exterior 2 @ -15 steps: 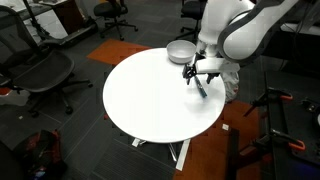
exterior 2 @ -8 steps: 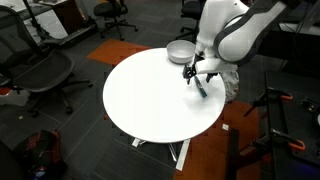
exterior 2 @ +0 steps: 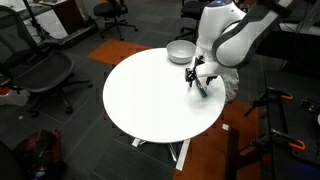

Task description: Put the marker in the bowl

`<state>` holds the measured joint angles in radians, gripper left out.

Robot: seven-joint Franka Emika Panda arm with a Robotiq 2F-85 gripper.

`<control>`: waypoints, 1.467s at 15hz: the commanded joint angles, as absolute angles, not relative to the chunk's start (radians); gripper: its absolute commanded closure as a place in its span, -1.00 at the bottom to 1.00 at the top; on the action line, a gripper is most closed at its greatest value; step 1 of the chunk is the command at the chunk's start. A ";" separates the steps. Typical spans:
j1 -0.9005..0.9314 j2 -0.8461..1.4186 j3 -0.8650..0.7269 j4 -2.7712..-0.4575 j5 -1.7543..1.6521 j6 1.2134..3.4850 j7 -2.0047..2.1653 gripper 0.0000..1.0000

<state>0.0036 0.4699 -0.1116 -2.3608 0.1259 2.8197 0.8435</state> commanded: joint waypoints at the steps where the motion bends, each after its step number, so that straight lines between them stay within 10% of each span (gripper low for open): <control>1: 0.024 0.490 -0.132 -2.344 0.143 2.830 0.807 -0.13; 9: 0.022 0.480 -0.133 -2.345 0.145 2.834 0.798 1.00; 22: 0.053 0.204 -0.237 -2.308 -0.025 2.772 0.762 0.91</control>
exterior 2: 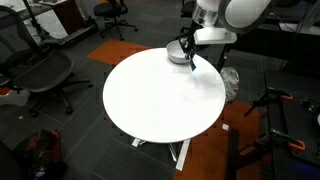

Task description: Put the marker in the bowl

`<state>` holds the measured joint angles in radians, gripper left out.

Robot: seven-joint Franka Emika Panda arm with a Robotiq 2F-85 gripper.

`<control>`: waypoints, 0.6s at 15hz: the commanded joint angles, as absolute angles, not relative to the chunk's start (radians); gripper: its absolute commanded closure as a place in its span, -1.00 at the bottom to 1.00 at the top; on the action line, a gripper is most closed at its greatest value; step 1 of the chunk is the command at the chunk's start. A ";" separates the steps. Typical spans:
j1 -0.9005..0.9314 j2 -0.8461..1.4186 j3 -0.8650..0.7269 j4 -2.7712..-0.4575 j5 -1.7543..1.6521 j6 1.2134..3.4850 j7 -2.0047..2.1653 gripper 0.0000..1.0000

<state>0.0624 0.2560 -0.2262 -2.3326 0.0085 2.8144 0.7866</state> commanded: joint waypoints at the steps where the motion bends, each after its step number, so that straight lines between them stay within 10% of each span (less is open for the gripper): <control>1: 0.040 0.201 -0.231 -2.290 -0.026 2.766 0.747 0.91; 9: -0.044 0.281 -0.219 -2.125 0.012 2.693 0.563 0.91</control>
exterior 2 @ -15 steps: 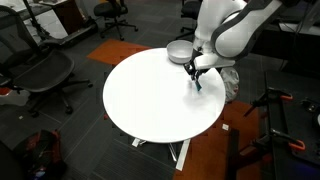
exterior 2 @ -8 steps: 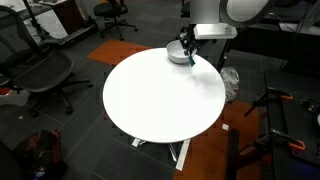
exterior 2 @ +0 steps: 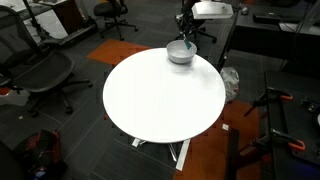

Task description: Put the marker in the bowl

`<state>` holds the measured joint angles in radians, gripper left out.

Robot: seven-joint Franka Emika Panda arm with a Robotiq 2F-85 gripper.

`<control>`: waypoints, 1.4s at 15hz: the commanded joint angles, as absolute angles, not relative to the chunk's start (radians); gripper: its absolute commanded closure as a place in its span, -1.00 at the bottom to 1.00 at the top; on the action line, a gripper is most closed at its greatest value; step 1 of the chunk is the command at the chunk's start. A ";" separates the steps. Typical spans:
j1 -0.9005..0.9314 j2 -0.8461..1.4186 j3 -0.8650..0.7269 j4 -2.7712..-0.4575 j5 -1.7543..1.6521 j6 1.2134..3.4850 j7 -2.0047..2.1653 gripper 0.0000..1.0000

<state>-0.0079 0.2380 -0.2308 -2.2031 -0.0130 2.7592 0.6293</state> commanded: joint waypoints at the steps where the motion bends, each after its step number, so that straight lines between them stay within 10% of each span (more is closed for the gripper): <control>1: -0.054 0.296 -0.219 -2.103 0.018 2.675 0.546 0.91; 13: -0.143 0.548 -0.225 -1.819 0.093 2.491 0.460 0.88; 14: -0.146 0.561 -0.226 -1.804 0.095 2.481 0.466 0.12; 21: -0.134 0.519 -0.239 -1.833 0.078 2.481 0.471 -0.78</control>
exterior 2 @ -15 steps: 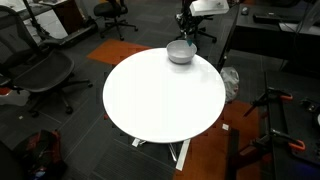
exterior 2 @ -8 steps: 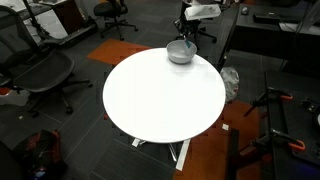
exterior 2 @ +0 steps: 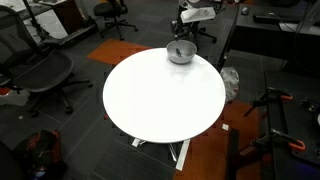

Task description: Put the marker in the bowl

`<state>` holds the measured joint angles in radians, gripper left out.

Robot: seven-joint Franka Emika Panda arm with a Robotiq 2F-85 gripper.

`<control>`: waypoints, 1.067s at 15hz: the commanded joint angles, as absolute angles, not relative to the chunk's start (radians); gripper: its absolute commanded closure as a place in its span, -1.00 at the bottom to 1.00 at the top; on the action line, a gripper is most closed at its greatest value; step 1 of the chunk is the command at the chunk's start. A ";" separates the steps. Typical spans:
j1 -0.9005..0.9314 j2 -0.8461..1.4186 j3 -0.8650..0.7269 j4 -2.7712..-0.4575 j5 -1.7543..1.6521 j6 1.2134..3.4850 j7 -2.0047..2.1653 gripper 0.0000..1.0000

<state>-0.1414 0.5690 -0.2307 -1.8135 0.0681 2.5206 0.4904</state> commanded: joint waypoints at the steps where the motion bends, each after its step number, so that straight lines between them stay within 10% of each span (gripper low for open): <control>1: -0.133 0.497 -0.237 -1.852 0.079 2.487 0.467 -0.91; 16: -0.116 0.012 -0.213 -2.232 0.010 2.404 0.431 -1.00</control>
<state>-0.1125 0.1302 -0.2259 -2.1327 0.0366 2.4351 0.4501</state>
